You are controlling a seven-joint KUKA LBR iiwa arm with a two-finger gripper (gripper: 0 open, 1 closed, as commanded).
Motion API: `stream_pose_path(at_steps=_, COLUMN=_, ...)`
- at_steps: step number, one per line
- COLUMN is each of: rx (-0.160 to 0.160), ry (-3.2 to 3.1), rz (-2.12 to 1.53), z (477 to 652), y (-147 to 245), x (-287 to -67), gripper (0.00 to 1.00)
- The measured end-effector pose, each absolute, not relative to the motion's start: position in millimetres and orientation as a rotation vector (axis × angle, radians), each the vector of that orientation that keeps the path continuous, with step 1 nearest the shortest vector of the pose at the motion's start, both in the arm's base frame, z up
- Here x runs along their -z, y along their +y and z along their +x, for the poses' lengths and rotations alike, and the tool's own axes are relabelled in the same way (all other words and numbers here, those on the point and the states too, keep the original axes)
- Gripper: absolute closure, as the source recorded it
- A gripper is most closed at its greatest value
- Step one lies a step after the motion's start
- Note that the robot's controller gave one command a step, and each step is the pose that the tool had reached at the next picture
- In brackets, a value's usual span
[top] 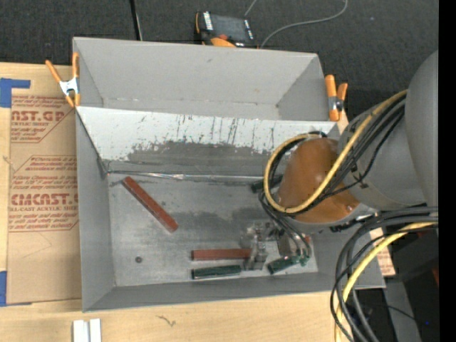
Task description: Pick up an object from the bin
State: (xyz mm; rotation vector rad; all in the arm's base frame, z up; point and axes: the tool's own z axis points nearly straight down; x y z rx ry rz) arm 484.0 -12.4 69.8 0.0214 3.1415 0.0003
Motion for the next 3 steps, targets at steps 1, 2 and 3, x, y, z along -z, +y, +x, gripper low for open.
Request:
stream_pose_path(at_steps=1, rx=0.003, ry=3.11, rz=-0.388, z=494.4, y=-41, x=-195, gripper=1.0)
stream_pose_path(at_steps=2, rx=0.005, ry=3.086, rz=-0.526, z=491.8, y=-48, x=-312, gripper=1.0)
stream_pose_path(at_steps=3, rx=0.002, ry=3.041, rz=-0.769, z=518.4, y=-66, x=-325, gripper=1.0)
